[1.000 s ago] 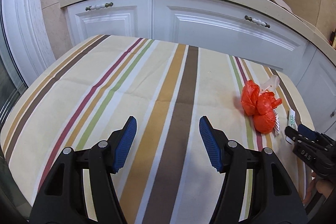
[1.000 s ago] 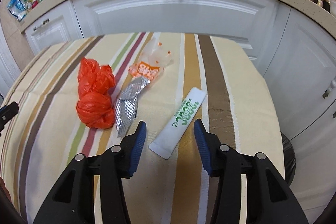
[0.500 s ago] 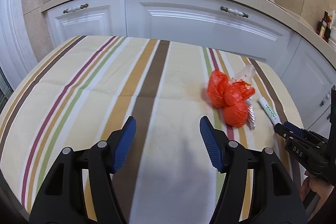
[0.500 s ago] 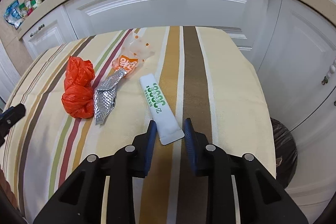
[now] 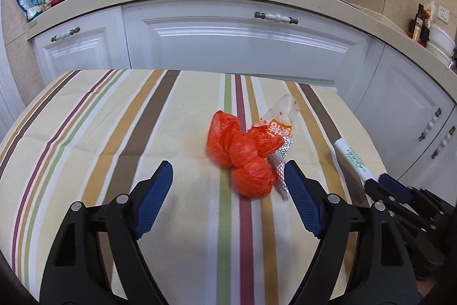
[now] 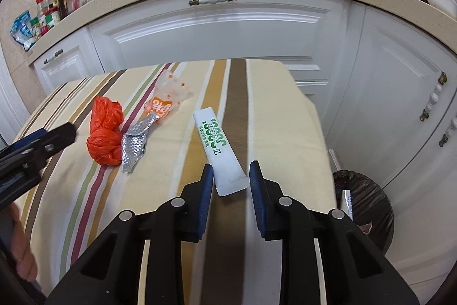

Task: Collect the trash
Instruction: 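Grasp the white-green tube with the right tool, then grasp the red plastic bag with the left tool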

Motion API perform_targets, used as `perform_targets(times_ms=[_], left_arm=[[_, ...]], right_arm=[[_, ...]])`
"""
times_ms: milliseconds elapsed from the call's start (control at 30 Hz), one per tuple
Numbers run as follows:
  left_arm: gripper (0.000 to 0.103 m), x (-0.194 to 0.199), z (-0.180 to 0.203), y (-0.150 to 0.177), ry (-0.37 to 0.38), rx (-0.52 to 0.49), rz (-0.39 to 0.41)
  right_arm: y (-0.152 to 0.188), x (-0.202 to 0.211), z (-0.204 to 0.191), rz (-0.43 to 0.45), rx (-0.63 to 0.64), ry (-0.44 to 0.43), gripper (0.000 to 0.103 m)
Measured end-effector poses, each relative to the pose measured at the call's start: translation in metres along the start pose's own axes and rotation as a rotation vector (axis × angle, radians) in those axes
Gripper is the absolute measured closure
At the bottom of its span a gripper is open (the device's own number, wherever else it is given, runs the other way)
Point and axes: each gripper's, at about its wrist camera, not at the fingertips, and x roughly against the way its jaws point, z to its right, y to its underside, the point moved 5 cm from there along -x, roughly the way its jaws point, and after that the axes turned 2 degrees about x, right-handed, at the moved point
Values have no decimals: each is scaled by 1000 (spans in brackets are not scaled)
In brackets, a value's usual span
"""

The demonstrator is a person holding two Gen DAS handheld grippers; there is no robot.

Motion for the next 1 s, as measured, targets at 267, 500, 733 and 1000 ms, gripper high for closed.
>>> perform_targets(times_ms=[267,500,733,1000], left_arm=[[28,-31,6,4,-47,-8,-50],[59,-34,12,8,-46,-70,-43],[78,-24,9,12,-36,-104,-42],[79,5,-3,16,-69,-134,-3]], right_arm=[[3,10,21,29,-39,14,76],[4,18,31,52,-56,24,76],[3,30,39,86,-71,46,76],[5,47,47,132,-91,77,76]])
